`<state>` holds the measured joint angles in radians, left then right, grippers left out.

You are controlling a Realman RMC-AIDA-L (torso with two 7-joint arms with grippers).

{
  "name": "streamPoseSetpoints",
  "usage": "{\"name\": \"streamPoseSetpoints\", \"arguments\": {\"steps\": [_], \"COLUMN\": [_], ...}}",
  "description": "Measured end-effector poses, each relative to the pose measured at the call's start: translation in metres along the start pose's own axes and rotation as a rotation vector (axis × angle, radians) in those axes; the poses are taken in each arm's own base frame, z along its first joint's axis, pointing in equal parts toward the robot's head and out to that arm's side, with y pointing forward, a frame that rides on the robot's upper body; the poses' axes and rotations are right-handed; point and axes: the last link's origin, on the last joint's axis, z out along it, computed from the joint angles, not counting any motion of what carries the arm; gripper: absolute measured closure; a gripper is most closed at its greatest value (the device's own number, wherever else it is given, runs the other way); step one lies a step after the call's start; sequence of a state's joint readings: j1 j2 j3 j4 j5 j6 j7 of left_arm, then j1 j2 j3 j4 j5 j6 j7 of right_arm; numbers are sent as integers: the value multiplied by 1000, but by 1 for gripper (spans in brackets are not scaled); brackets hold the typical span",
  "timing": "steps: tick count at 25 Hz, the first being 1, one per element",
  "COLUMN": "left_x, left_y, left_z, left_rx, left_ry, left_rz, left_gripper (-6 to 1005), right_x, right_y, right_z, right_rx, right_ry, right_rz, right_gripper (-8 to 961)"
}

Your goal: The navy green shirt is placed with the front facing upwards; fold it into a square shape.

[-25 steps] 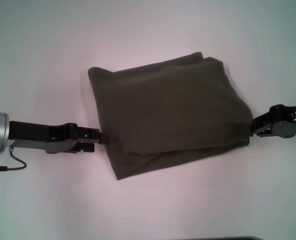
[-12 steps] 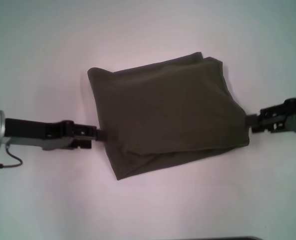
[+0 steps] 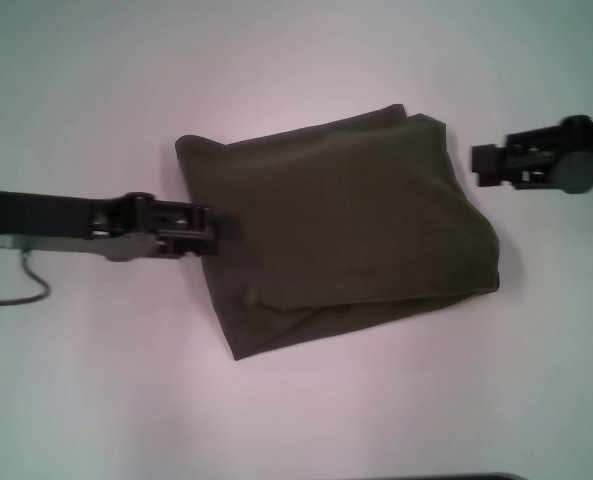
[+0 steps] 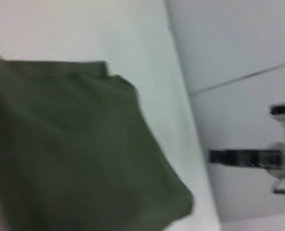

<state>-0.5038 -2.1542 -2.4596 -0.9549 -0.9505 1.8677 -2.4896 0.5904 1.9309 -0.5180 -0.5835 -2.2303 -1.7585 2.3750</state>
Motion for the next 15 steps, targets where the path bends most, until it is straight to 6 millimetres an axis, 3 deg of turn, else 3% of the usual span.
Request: {"name": "streamPoseSetpoints", "arguments": {"steps": [7, 15], "left_x": [-2, 2], "left_y": [4, 7], "left_z": [46, 56], "left_rx": [-45, -51], "left_ry": [-119, -140], "left_rz": [-10, 40], "left_gripper": [373, 388], "right_x": [6, 21], "right_y": [5, 7], "right_z": [45, 72], "right_rx": [-16, 8], "right_ry": [39, 162], "right_rz": [3, -44], "right_gripper": [546, 585]}}
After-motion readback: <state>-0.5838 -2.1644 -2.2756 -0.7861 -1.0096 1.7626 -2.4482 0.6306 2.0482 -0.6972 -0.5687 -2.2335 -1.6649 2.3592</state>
